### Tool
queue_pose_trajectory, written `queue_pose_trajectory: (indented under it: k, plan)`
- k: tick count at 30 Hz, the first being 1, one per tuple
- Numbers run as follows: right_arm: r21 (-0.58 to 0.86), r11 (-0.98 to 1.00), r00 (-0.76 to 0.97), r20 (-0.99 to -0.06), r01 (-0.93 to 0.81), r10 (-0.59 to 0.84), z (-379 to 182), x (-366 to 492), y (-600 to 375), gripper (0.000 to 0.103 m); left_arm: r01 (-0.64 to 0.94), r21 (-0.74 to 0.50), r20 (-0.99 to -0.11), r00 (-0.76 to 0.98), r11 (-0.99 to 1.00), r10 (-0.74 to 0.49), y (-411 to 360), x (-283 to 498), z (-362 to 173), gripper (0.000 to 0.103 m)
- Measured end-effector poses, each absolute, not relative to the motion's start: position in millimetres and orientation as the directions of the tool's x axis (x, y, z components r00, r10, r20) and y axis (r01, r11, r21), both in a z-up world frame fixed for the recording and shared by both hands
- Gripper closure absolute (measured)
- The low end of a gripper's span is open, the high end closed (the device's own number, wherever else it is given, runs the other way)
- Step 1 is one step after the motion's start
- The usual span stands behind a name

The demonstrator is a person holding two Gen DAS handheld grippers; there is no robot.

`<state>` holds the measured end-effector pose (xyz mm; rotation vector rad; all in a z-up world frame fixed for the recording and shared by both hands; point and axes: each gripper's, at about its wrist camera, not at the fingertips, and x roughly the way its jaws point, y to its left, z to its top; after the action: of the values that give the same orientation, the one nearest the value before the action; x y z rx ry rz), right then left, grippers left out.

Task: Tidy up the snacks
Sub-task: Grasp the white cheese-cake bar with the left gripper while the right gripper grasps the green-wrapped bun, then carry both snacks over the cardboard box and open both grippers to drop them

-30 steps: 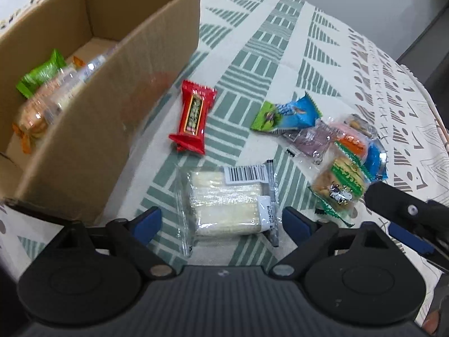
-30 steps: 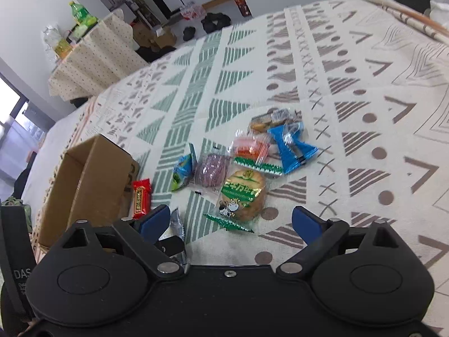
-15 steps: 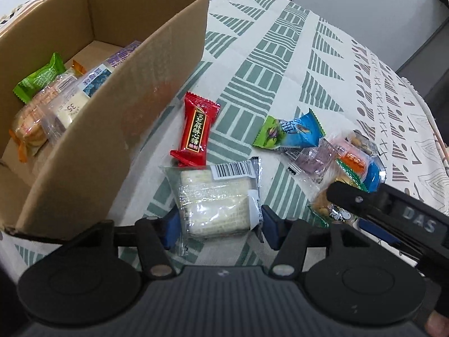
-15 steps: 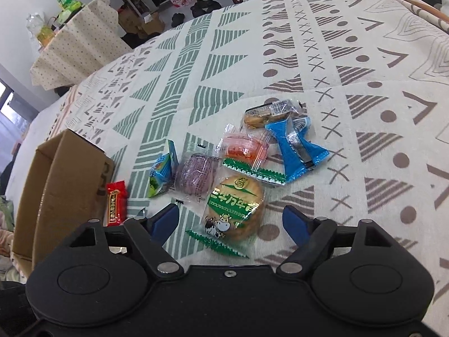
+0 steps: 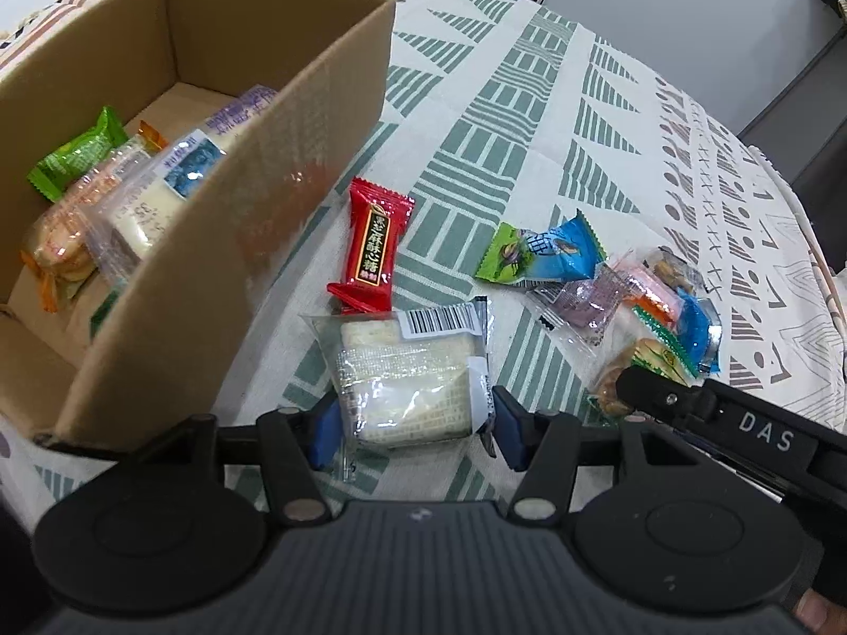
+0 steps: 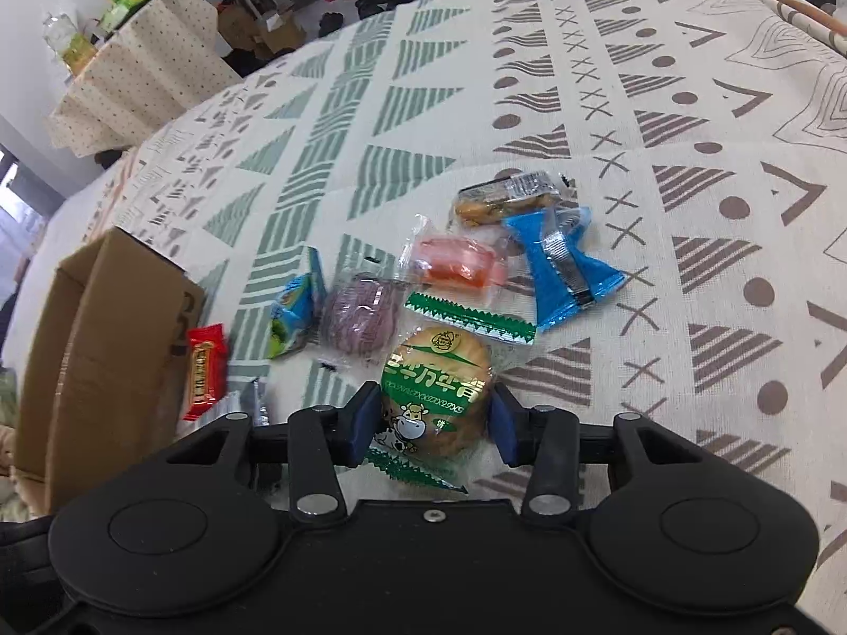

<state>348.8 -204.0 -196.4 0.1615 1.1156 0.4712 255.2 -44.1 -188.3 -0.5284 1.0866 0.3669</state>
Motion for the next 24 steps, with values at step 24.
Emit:
queue_pose_trajectory:
  k: [24]
  plan:
    - [0.434, 0.821, 0.457, -0.684, -0.371, 0.568, -138, 314, -206, 0.06, -0.484, -0.215, -0.844, 0.529, 0.848, 0.088, -40, 220, -116, 0.047]
